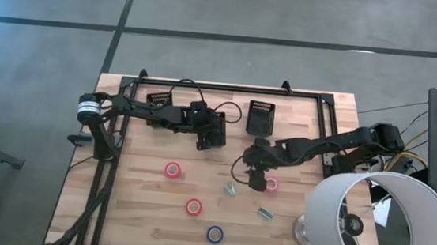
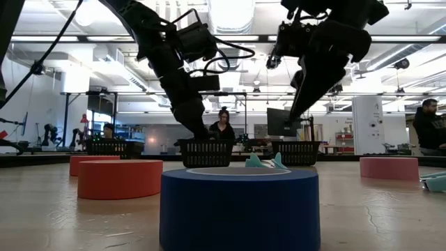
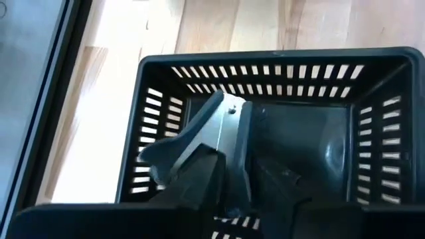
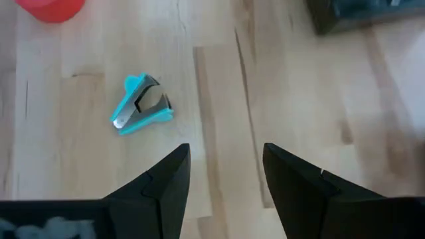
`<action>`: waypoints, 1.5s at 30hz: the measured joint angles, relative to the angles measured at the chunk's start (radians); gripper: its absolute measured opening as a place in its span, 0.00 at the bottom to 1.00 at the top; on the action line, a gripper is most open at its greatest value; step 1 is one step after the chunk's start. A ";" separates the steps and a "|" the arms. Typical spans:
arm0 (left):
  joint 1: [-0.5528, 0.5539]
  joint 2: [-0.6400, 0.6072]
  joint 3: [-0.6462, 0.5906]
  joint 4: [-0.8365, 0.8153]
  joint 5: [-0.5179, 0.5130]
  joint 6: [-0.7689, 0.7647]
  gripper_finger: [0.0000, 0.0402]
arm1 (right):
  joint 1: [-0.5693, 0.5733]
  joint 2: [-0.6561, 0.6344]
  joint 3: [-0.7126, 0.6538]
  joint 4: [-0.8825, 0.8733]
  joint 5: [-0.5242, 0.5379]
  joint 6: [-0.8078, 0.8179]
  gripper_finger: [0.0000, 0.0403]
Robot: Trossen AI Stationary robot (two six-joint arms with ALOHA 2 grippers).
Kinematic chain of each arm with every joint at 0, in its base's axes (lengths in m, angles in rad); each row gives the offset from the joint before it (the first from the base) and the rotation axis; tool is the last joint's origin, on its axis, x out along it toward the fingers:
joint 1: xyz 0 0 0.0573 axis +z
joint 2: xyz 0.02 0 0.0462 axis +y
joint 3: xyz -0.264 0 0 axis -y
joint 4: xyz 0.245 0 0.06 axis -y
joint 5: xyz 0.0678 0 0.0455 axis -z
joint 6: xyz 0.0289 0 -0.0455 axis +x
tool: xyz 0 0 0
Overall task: Pick and place Stapler, Stapler remover, tape
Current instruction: Put the black staple remover into the middle black bin, then put the top blue staple remover into the middle black bin
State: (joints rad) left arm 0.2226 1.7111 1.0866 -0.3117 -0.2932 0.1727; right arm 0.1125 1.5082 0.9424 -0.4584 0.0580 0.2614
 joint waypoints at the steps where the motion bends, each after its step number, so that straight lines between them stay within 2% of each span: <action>1: 0.000 0.000 0.000 0.001 0.000 0.003 0.25 | 0.003 0.000 -0.007 0.005 -0.003 0.023 0.46; 9: 0.000 0.000 0.000 0.010 0.000 0.003 0.39 | 0.031 0.000 -0.059 0.076 -0.006 0.156 0.46; 13: 0.000 0.000 0.010 0.017 0.000 0.003 0.42 | 0.050 0.000 -0.093 0.169 -0.007 0.210 0.46; 20: -0.002 0.000 0.052 0.023 -0.003 -0.018 0.40 | 0.118 0.001 -0.098 0.185 -0.001 0.291 0.46; 27: -0.017 -0.046 0.063 0.023 0.050 -0.048 0.39 | 0.205 0.019 -0.098 0.190 0.232 0.474 0.46; 36: -0.078 -0.131 0.055 0.020 0.050 -0.067 0.39 | 0.224 0.151 -0.097 0.327 0.229 0.610 0.46; 45: -0.095 -0.153 0.055 0.019 0.050 -0.066 0.39 | 0.221 0.214 -0.039 0.330 0.233 0.675 0.46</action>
State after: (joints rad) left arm 0.1276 1.5585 1.1413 -0.2930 -0.2436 0.1066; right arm 0.3335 1.7222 0.9030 -0.1284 0.2907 0.9362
